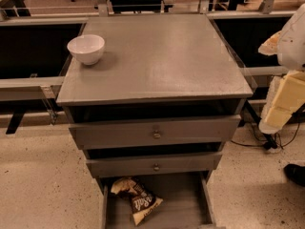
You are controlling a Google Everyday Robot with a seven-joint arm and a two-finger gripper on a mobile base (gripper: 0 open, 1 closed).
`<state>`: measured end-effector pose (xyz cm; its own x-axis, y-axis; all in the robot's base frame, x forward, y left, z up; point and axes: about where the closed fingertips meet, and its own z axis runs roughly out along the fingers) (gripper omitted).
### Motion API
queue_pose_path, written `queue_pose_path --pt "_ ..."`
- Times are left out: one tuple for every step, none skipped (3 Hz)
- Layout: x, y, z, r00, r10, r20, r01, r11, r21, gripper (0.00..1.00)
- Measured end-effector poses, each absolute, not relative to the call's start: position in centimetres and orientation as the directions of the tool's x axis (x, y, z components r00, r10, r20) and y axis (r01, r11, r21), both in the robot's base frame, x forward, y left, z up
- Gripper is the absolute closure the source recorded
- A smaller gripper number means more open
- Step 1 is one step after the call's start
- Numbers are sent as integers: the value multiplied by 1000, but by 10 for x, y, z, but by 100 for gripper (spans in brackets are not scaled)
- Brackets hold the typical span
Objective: Pick brown chip bag from bottom drawer and place on counter
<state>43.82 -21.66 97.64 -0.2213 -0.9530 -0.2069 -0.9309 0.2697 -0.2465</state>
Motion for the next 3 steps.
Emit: queue_pose_path --pt "438 -217 976 -221 -953 -207 -931 270 -247 0" --pt "439 -197 960 -165 -946 -279 -950 228 -211 0" --pt "425 -154 899 -68 -894 -444 -981 141 -135 0"
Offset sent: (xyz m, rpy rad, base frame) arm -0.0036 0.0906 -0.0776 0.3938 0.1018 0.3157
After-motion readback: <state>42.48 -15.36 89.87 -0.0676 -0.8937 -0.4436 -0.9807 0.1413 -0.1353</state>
